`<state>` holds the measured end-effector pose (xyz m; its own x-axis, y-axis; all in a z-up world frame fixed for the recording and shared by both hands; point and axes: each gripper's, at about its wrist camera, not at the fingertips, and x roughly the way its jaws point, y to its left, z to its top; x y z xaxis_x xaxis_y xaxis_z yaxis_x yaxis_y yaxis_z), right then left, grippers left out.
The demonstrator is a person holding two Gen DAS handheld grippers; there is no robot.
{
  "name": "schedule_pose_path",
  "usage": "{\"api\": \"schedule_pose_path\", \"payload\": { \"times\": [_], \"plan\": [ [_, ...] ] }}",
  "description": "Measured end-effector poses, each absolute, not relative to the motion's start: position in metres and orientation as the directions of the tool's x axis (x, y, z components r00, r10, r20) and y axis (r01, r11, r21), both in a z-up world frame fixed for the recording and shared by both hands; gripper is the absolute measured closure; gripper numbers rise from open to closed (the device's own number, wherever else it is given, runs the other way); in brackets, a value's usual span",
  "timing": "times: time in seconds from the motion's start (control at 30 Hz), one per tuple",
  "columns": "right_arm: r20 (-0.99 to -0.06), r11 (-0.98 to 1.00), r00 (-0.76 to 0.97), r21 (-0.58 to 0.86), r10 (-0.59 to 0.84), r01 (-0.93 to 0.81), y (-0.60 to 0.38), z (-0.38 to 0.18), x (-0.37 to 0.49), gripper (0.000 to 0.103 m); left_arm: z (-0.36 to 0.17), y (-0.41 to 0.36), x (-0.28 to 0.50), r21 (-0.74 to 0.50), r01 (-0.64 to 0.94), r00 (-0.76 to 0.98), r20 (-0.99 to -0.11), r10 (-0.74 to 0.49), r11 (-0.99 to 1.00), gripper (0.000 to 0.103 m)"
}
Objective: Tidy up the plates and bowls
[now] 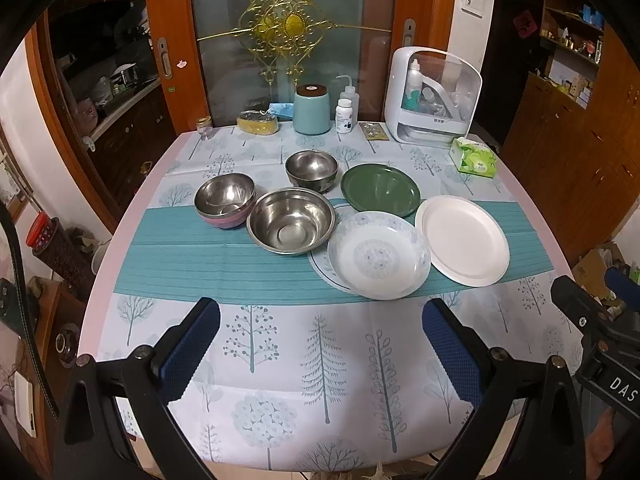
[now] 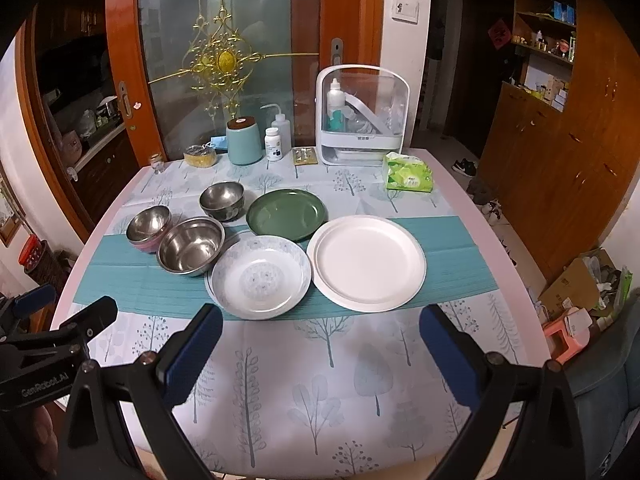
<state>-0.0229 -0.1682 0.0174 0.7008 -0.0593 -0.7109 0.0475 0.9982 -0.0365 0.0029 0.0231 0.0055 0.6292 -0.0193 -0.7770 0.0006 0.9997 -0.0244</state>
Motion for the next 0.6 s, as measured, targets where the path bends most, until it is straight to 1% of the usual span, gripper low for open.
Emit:
{"api": "schedule_pose_path", "payload": {
  "times": [0.33,0.6],
  "plan": [
    [-0.703,0.994,0.704,-0.044,-0.102,0.101,-0.166,0.016,-0.026,0.003,0.005,0.027,0.019,-0.018,0.043,0.646,-0.762,-0.042,0.999,0.002],
    [-0.714,0.979,0.677,-0.052,-0.176,0.199,-0.188,0.011,-0.032,0.004,-0.004,0.019,0.050,-0.042,0.081,0.644,-0.761,-0.084,0.996,0.002]
  ]
}}
